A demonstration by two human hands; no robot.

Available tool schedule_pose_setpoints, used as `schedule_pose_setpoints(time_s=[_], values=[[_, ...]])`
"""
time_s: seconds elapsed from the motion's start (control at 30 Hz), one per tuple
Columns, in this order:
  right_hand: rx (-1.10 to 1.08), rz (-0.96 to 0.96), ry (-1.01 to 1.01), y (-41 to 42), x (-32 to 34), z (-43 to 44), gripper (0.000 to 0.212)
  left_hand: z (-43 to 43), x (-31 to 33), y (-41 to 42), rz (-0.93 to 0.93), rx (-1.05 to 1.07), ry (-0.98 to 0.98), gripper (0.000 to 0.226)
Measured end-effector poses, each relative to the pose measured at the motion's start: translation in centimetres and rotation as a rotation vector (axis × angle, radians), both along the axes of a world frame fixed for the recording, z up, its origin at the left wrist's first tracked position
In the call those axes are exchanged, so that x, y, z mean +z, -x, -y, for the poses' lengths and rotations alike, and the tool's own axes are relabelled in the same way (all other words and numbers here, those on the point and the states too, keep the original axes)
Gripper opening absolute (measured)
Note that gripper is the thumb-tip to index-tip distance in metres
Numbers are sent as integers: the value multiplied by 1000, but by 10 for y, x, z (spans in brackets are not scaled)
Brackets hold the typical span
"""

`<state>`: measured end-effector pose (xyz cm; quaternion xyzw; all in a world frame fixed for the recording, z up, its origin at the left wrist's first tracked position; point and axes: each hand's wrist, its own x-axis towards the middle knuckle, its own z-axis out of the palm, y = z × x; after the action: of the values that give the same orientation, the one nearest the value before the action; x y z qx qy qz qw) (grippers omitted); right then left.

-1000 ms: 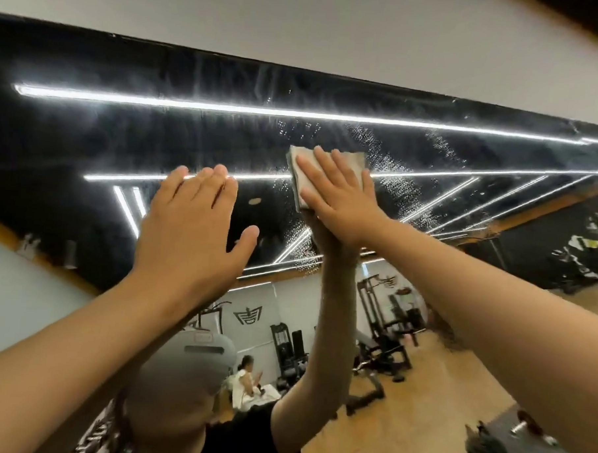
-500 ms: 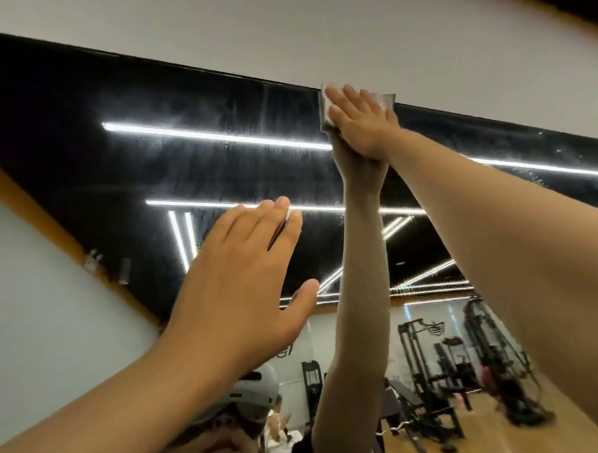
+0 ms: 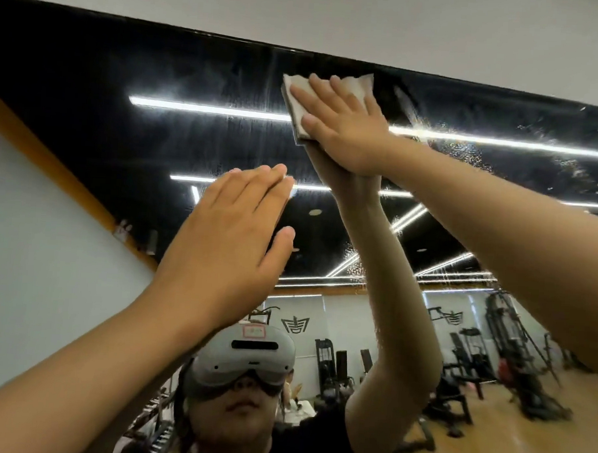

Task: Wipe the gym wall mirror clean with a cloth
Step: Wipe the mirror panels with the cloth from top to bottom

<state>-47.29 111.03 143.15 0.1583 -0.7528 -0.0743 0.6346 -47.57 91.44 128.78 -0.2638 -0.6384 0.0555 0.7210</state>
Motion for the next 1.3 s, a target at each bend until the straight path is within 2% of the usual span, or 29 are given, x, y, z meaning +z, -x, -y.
schedule_pose_setpoints(time_s=[0.17, 0.47, 0.63, 0.77, 0.97, 1.13, 1.3], values=[[10, 11, -87, -1, -103, -4, 57, -2, 0, -3, 22, -111, -94, 67], [30, 50, -154, -4, -287, -13, 56, -1, 3, -6, 74, 64, 67, 65], [37, 106, -255, -10, -336, -36, 56, -2, 4, -9, 109, 49, 77, 62], [39, 114, -131, -6, -300, -56, 56, -3, 4, -10, 118, 51, 92, 61], [32, 80, 124, 1, -181, -71, 59, -15, 11, -15, 128, -19, 23, 63], [58, 46, 161, 6, -92, -81, 53, -59, 35, -16, 99, -73, -58, 54], [85, 10, 163, 12, -18, -99, 51, -117, 47, -3, 109, -93, -178, 58]])
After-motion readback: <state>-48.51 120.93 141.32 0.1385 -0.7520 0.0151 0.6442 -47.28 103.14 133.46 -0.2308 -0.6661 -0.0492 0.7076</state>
